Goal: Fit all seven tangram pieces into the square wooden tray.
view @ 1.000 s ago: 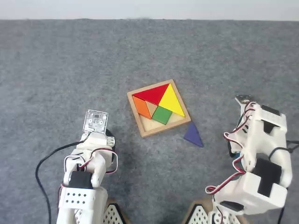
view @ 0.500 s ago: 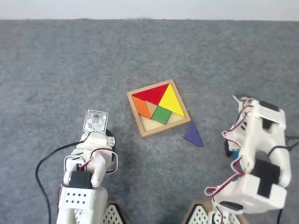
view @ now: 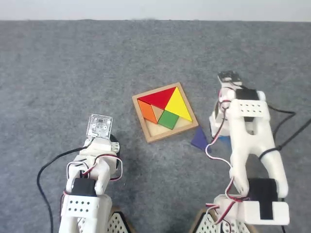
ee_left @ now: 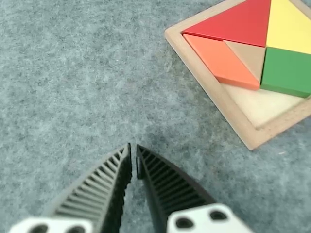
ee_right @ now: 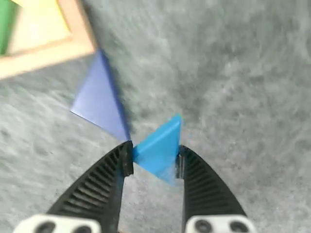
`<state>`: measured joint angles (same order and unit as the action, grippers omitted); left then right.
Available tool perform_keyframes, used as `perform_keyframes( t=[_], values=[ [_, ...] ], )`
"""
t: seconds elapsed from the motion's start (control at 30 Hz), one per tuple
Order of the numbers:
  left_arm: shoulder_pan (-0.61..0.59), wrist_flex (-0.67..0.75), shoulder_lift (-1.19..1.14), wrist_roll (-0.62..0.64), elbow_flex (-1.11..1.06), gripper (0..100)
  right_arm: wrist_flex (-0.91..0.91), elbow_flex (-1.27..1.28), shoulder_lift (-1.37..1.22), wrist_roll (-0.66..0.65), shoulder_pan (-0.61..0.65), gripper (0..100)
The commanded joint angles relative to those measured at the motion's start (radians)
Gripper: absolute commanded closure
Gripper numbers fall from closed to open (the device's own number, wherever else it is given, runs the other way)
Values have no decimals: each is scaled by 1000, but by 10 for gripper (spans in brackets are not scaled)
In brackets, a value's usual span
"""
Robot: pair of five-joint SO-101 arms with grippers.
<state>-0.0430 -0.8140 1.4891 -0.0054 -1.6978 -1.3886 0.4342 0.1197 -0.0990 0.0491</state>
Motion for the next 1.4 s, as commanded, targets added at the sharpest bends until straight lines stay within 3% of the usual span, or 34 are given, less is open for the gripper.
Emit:
perform_keyframes(
  t=[0.0,0.27,0.4,0.63,0.97,1.17,1.37],
  values=[
    [-5,-2,12,6,8,985,-16,-118,58,78,99,940],
    [-5,-2,12,6,8,985,-13,-272,-54,232,430,940],
    [-5,-2,12,6,8,985,-7,-365,-222,239,506,944],
    [-5,-2,12,6,8,985,36,-497,-386,393,512,944],
    [-5,-2,12,6,8,985,48,-499,-398,494,479,944],
    [-5,-2,12,6,8,985,53,-500,-398,798,426,934],
    [-5,-2,12,6,8,985,101,-497,-400,942,363,895]
  ],
)
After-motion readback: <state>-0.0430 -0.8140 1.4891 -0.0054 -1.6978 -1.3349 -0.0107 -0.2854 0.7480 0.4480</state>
